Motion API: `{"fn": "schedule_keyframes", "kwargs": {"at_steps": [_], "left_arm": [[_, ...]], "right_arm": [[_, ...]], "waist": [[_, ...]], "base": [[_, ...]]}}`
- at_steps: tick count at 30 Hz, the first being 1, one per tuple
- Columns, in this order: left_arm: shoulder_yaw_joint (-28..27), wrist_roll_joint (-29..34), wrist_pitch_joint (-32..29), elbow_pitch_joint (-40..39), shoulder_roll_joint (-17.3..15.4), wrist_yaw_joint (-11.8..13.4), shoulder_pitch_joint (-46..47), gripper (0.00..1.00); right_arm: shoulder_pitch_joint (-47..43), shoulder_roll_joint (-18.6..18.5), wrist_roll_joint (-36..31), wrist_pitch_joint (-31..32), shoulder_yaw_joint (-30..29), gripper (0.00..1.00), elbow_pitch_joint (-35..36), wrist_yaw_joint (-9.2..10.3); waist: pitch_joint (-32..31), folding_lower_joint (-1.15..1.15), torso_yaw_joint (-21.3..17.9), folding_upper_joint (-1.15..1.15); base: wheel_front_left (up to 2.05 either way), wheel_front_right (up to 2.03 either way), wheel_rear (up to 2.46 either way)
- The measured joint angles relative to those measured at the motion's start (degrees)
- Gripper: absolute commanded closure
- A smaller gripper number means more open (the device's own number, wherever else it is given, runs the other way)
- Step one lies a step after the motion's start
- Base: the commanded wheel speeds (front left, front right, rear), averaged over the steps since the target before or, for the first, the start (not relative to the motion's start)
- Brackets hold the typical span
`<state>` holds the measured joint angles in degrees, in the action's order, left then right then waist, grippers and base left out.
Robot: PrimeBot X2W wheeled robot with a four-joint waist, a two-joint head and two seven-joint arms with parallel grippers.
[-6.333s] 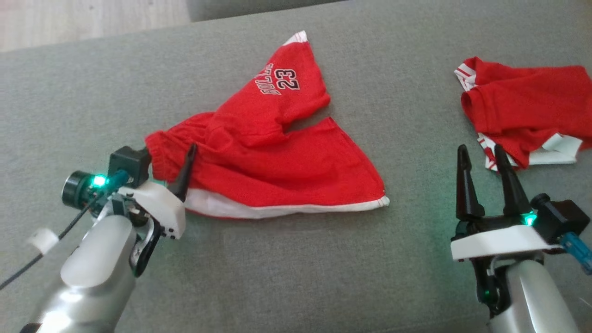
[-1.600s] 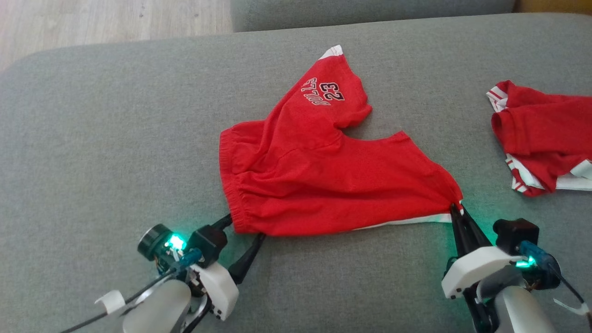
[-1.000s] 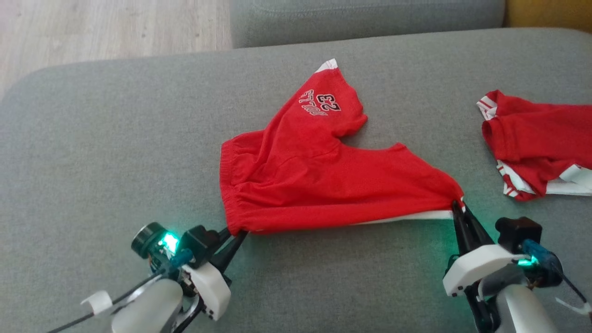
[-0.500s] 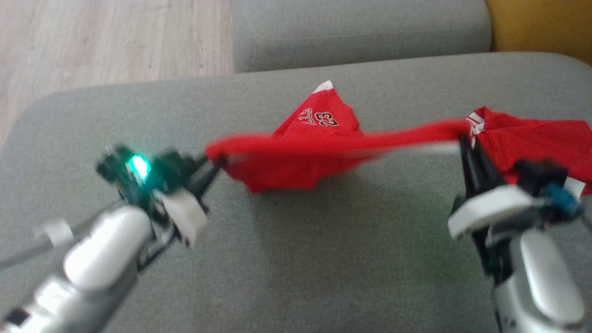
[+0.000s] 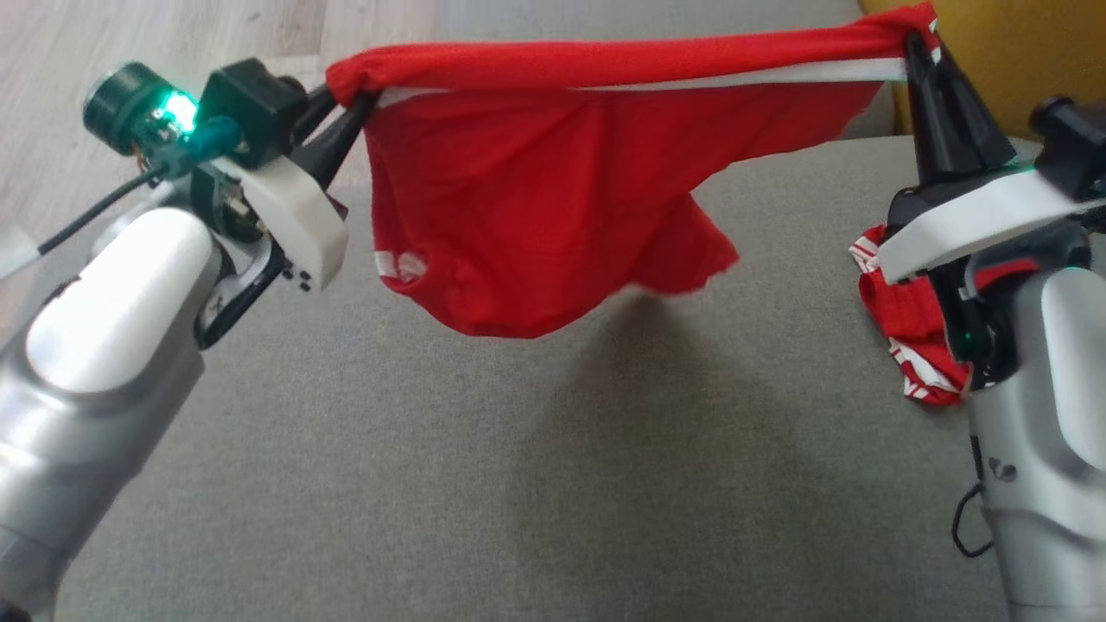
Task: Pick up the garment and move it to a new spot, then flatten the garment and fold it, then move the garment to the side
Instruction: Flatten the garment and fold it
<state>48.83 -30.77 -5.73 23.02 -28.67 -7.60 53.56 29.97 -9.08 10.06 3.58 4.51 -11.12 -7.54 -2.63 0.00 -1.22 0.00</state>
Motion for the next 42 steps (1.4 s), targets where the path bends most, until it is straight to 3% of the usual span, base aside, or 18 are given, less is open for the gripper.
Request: {"fn": "schedule_keyframes", "kwargs": {"at_steps": [7, 14, 21, 28, 31, 36, 42], "left_arm": [[0.3, -0.6, 0.0, -2.6, -1.2, 0.0, -0.1, 1.00], [0.9, -5.6, -4.2, -8.8, -3.2, 0.5, -6.1, 1.00], [0.0, -8.3, -7.7, -11.2, -4.7, 1.1, -6.4, 1.00], [-1.1, -8.9, -10.5, -2.5, -2.5, 0.5, 6.9, 1.00], [-3.1, -5.7, -6.2, 5.8, 0.4, 0.5, 18.9, 1.00], [-4.5, -2.4, 1.1, 13.4, 3.6, 0.5, 27.7, 1.00], [-1.2, -0.2, 9.7, 21.7, 8.0, 0.4, 28.0, 1.00]], "right_arm": [[-3.0, -0.2, -1.2, 2.3, -1.3, 1.00, 3.7, 0.00], [-9.4, -0.4, -1.2, 5.7, -1.5, 1.00, 7.7, 0.00], [-7.2, -0.7, 0.8, 9.3, -1.3, 1.00, 7.7, 0.00], [12.0, 0.9, 7.0, 13.2, -1.6, 1.00, -5.1, 0.00], [28.1, 1.5, 6.2, 8.2, -3.0, 1.00, -14.9, 0.00], [39.9, 2.5, 2.4, 0.7, -5.5, 1.00, -24.3, 0.00], [41.4, 3.3, -0.6, -4.2, -6.9, 1.00, -38.1, 0.00]], "waist": [[-0.7, 0.00, 0.0, 0.00], [0.1, 0.00, 0.1, 0.00], [3.4, 0.00, -0.2, 0.00], [11.5, 0.02, -0.9, 0.00], [17.1, 0.03, -1.3, 0.00], [22.0, 0.03, -1.6, 0.00], [25.7, 0.03, -0.7, -0.01]], "base": [[0.00, 0.00, 0.00], [0.00, 0.00, 0.00], [0.00, 0.00, 0.00], [0.00, 0.00, 0.00], [0.00, 0.00, 0.00], [0.00, 0.00, 0.00], [0.00, 0.00, 0.00]]}}
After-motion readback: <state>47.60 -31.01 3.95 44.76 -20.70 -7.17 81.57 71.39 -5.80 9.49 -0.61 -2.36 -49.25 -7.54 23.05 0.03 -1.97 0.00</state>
